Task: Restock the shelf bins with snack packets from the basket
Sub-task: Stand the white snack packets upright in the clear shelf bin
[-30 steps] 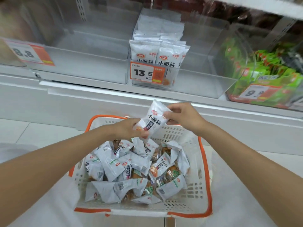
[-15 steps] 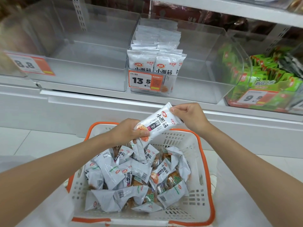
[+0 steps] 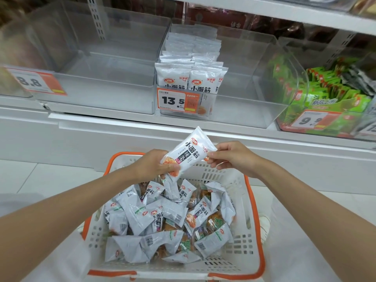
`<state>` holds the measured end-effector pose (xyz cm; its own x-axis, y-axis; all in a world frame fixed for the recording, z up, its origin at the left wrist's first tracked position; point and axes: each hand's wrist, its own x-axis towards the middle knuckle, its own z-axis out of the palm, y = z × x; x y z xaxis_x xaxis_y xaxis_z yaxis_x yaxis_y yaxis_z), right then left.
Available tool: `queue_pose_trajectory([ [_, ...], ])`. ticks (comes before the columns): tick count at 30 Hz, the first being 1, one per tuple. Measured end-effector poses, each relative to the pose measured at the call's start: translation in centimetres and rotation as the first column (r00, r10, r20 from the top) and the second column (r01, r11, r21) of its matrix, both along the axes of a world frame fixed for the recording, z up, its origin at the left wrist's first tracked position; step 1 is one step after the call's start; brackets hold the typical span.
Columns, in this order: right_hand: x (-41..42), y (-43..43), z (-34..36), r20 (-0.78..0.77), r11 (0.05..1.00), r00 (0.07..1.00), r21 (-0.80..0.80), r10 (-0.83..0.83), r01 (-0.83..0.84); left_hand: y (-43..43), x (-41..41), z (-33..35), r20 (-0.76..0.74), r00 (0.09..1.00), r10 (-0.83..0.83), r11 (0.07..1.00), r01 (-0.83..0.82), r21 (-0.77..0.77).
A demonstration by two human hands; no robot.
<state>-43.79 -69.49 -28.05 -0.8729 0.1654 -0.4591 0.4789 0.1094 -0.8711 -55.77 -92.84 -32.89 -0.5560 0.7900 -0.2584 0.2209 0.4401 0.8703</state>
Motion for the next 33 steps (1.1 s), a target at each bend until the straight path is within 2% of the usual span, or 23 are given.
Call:
queue_pose_trajectory([
  [11,-0.5,1.4,-0.1,0.031,0.998,0.998,-0.016,0.061,-0.060,-0.4,-0.5,0.1,0.026,0.999,-0.033,0.999,0.033,-0.011],
  [15,-0.7,1.7,-0.2,0.000,0.999,1.000,-0.034,0.018,-0.018,0.2,-0.3,0.5,0.048,0.999,-0.010,1.000,0.009,0.019],
  [18,-0.7,1.3,-0.3,-0.038,0.994,0.998,-0.099,-0.041,0.038,0.3,-0.4,0.6,0.035,0.999,0.030,0.999,-0.032,0.041],
  [22,-0.5,-1.1,-0.7,-0.027,0.978,0.999,-0.201,0.043,-0.047,0.8,-0.1,0.6,0.026,0.997,0.075,0.994,-0.077,0.071],
  [24,-0.9,-2.5,-1.0,-0.043,0.976,0.999,-0.217,0.007,-0.016,1.2,0.3,0.7,0.030,0.997,0.064,0.996,-0.066,0.064],
  [26,-1.2,-3.3,-0.9,-0.074,0.979,0.995,-0.195,-0.069,0.054,1.6,0.6,1.0,0.038,0.998,0.044,0.996,-0.047,0.070],
  [29,-1.4,-2.8,-0.1,-0.121,0.992,0.987,-0.091,-0.101,0.090,2.4,0.4,2.8,0.021,0.999,0.030,0.985,-0.033,0.169],
  [33,-0.9,-2.0,2.1,-0.175,0.997,0.982,0.036,-0.067,0.074,4.6,-0.7,6.6,-0.197,0.978,0.062,0.983,-0.026,0.180],
])
